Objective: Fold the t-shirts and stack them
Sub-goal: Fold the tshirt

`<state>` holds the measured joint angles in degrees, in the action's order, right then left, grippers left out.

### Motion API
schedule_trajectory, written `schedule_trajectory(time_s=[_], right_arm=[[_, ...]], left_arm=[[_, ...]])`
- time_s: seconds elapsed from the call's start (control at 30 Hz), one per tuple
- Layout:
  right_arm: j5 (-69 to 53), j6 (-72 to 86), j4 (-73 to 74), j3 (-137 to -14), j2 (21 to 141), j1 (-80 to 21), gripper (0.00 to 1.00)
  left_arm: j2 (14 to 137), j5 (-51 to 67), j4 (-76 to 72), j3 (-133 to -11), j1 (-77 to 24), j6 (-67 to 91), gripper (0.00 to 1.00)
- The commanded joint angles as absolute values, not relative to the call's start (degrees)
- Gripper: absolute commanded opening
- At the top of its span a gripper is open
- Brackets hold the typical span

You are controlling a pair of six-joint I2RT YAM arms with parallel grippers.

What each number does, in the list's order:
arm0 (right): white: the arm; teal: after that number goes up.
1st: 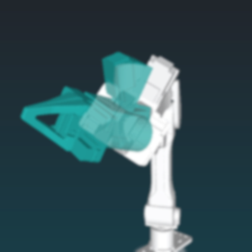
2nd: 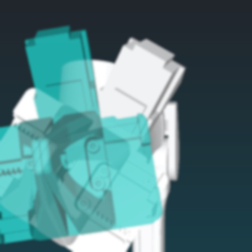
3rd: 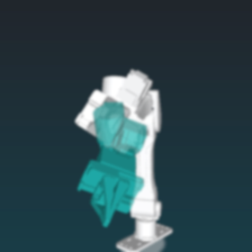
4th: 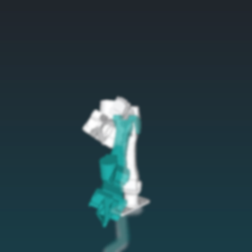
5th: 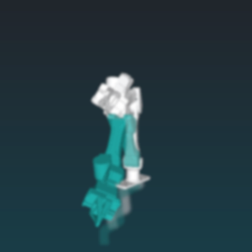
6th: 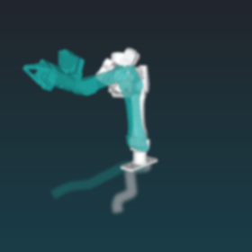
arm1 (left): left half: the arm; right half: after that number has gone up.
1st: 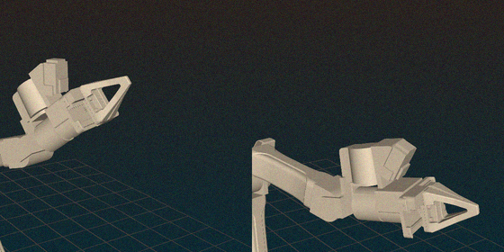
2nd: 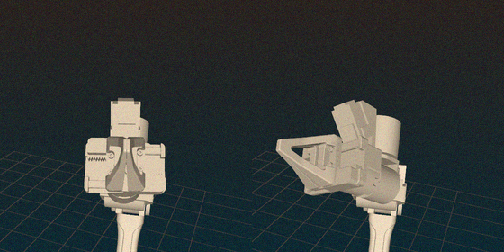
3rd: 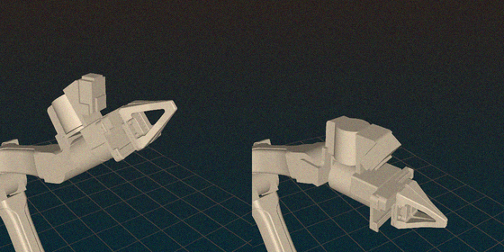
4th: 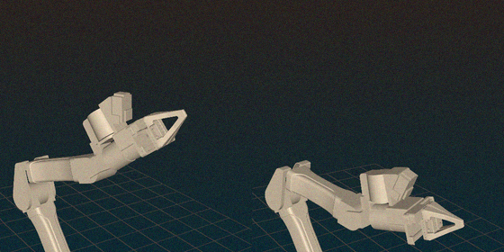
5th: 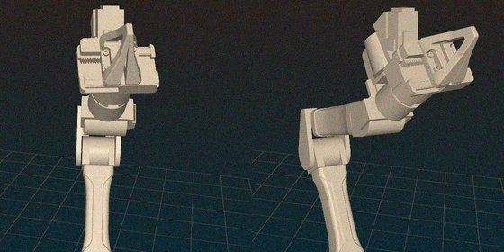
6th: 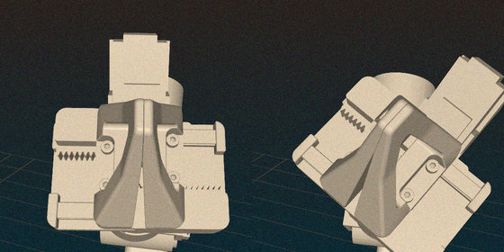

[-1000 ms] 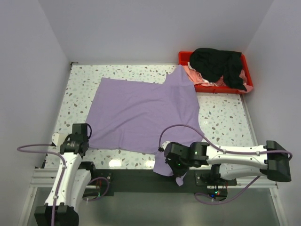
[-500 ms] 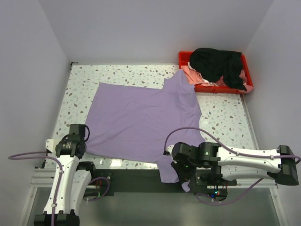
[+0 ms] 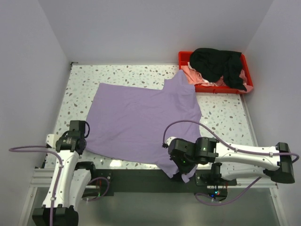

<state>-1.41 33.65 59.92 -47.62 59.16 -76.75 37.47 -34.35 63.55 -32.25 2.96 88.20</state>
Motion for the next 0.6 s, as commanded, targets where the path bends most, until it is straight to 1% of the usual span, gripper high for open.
schedule_trajectory(time_s=[0.0,0.07,0.17,0.2,0.3,0.4,0.47,0.57], right_arm=[[7.9,33.0,63.9,-53.1,61.7,-75.2,0.00],[8.6,31.6,63.5,-54.2,62.2,-73.1,0.00],[9.2,27.4,63.8,-56.3,62.6,-65.9,0.00],[9.3,25.1,63.6,-57.5,62.6,-61.6,0.00],[9.0,21.7,62.8,-59.8,63.0,-56.7,0.00],[9.8,19.3,63.1,-62.2,65.1,-54.0,0.00],[8.2,17.8,62.8,-63.5,66.3,-50.8,0.00],[11.6,16.6,61.6,-65.5,67.1,-48.8,0.00]], left_arm=[[40.8,-34.4,57.8,-35.2,3.3,85.3,0.00],[43.0,-35.0,57.1,-36.0,3.3,84.9,0.00],[44.9,-34.8,55.0,-37.3,3.2,83.7,0.00],[45.7,-34.5,52.9,-37.5,3.2,82.9,0.00],[47.4,-33.0,50.8,-38.4,3.3,81.5,0.00],[50.8,-31.5,48.1,-39.6,3.2,81.5,0.00],[52.1,-31.0,46.2,-40.9,3.1,80.2,0.00],[55.3,-31.5,44.0,-42.2,3.1,79.7,0.00]])
